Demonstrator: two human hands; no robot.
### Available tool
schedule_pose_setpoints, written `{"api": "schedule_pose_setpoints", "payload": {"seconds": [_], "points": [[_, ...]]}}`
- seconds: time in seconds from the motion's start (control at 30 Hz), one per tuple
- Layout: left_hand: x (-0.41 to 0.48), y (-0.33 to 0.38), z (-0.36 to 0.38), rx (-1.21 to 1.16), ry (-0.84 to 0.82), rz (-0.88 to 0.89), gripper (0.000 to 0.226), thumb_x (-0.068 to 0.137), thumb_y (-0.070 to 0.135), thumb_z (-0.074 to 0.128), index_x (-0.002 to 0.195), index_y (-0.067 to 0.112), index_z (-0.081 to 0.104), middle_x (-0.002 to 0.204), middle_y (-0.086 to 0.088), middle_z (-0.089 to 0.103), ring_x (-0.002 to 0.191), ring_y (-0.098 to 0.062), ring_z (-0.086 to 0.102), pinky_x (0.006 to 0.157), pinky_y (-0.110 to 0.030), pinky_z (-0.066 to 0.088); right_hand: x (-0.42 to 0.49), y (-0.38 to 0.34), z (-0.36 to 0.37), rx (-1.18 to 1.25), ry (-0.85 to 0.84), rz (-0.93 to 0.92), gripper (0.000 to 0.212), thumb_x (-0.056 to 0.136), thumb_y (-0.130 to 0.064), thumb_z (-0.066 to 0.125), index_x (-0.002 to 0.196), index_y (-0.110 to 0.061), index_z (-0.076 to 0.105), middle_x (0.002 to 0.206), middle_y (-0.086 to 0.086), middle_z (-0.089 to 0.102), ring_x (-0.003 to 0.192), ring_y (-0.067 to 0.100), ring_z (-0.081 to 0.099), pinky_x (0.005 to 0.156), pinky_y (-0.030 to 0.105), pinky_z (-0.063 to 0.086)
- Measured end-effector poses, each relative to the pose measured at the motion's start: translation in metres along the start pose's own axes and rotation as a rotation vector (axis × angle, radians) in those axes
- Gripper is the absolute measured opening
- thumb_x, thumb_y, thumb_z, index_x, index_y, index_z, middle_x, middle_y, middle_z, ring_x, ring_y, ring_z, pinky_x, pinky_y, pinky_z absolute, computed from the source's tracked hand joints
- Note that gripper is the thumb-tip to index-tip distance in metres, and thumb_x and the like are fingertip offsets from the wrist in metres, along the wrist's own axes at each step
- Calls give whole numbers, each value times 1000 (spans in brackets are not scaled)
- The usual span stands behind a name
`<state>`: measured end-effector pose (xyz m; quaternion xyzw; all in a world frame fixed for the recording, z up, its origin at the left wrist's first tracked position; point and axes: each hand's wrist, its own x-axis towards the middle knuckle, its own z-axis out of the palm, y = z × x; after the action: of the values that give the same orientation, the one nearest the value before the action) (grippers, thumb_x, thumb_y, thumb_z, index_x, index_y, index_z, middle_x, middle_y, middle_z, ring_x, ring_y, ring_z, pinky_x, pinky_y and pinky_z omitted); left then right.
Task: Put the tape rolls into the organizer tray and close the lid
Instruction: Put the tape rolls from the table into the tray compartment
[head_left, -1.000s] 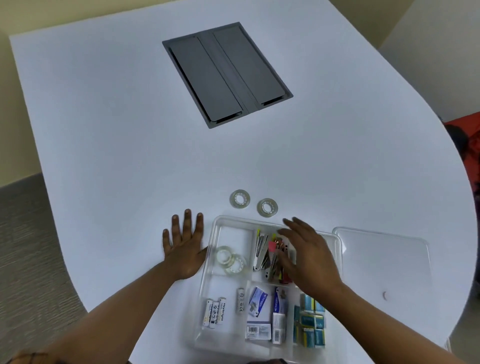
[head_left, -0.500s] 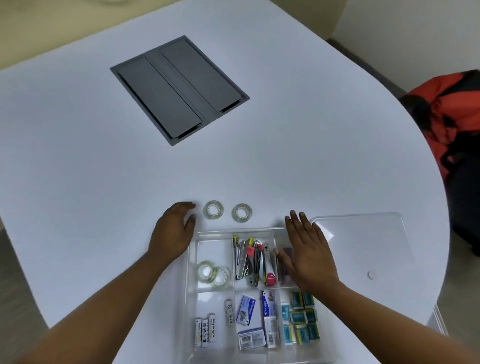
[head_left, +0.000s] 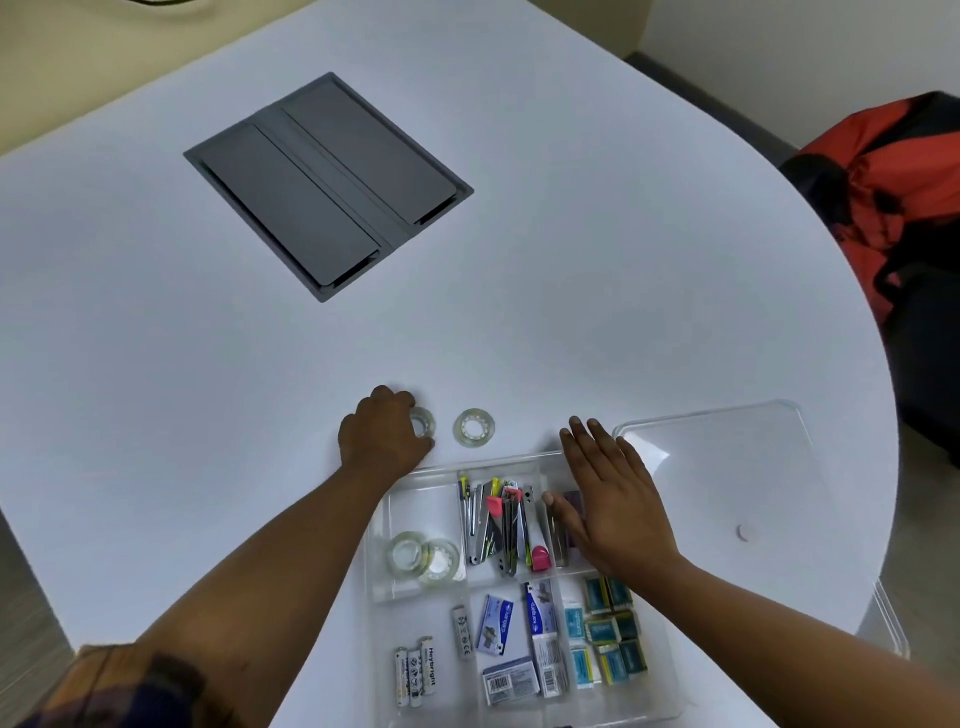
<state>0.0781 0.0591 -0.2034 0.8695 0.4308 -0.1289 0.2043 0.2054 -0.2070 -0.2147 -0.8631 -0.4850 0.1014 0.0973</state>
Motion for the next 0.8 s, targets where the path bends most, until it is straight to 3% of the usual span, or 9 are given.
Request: {"api": "schedule_pose_setpoints", "payload": {"seconds": [0.13,0.27,0.37,0.5,0.67,0.8], "points": [[-7,1,-9,-105,68,12,49,71,39,73,115,23,60,117,-4,59,108,-28,57,84,-39,49,-1,0,0,5,0,6,69,97,-59,29,153,-20,17,161,0,17,148,14,5,119,41,14],[-36,-3,-22,-313,212,64,58,72,36,76,124,22,54,120,-1,60,111,-24,56,89,-37,47,-1,0,-1,7,3,3,69,97,-60,28,153,-20,18,161,0,17,148,13,5,120,42,15],[-71,-13,-29,-473,340,40,45,72,35,76,111,27,55,109,6,63,102,-18,57,81,-35,48,0,-1,-2,21,9,5,70,97,-61,24,152,-19,20,160,0,19,148,14,6,120,42,15],[-118,-25,-19,-391,397,41,21,76,31,74,96,26,69,115,5,60,107,-19,54,85,-31,44,0,-1,-1,26,19,5,70,96,-61,24,152,-19,22,160,0,20,148,14,7,119,43,17],[-148,-22,1,-233,387,134,24,76,30,65,96,20,75,123,-3,59,119,-25,49,93,-43,42,-1,0,0,13,19,4,68,97,-60,27,152,-19,22,160,1,21,148,14,8,119,44,19],[-155,-15,13,-98,312,100,18,70,22,79,87,20,76,96,-2,59,93,-28,56,78,-40,44,0,0,1,11,16,5,68,97,-60,28,152,-20,21,160,0,20,148,13,7,119,43,18]]}}
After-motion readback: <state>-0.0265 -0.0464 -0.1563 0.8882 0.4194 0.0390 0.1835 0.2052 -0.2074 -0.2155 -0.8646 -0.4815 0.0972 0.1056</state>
